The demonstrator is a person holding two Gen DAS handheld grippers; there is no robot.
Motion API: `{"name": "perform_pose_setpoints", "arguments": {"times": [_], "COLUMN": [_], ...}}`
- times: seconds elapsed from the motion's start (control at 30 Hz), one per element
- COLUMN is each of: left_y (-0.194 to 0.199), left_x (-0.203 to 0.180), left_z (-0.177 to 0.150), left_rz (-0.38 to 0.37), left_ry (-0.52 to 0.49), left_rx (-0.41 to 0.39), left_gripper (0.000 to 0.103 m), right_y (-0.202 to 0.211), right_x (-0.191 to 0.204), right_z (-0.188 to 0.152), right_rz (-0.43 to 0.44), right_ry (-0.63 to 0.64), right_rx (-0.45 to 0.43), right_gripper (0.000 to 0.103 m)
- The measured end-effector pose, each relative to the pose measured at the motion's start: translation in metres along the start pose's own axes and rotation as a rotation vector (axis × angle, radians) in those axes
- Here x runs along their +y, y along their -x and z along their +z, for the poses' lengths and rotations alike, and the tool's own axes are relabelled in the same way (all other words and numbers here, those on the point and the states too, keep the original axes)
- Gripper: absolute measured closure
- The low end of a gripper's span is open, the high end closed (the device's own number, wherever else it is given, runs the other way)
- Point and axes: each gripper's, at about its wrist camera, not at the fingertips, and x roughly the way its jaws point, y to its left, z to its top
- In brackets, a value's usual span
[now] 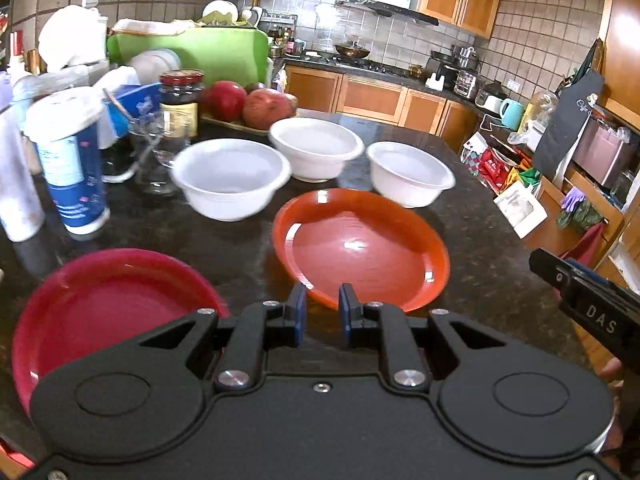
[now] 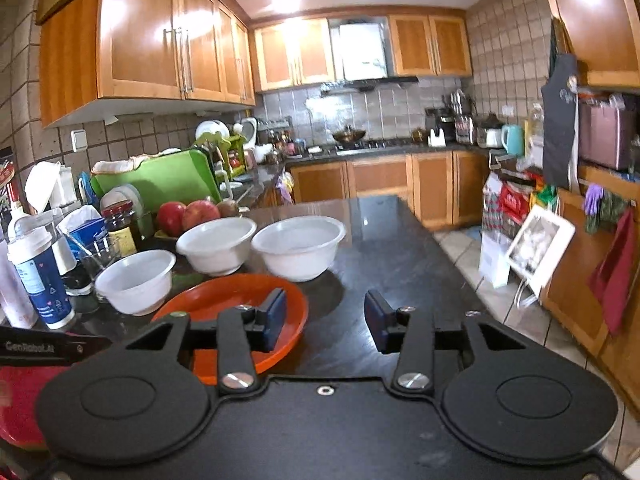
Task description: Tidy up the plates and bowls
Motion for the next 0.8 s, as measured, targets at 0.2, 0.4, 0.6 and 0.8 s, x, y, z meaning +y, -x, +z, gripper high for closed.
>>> {"name": "perform_pose_setpoints", "arguments": {"times": [0.2,0.4,0.6,0.8], "left_y": [-0.012,-0.014,-0.021,-0.034], "left_x": [-0.026,-0.044,-0.041,-0.031], "left_z": [-0.002,-0.009,-0.003,0.010], "left_rz": [0.042,0.134,0.176,0.206], "left_ry": [0.038,0.059,0.102,0.107], "left_rx": [0.001,-0.038,-0.035,-0.038], "left_gripper": [0.077,0.077,0.077,0.077], "right_y": [-0.005,-0.020,-0.039,-0.059], "right_x": [-0.038,-0.057,-0.048,-0.033], "right_z": [0.009,0.014,0.018,0.023], "right_rz": [0.051,0.130,0.216,0.244], "right_ry": [-0.015,-0.030,-0.003,0.024], "right_rx": [-0.031,0.007,0.057,0.078], "right_gripper": [0.057,0.054,0.054,0.054]}}
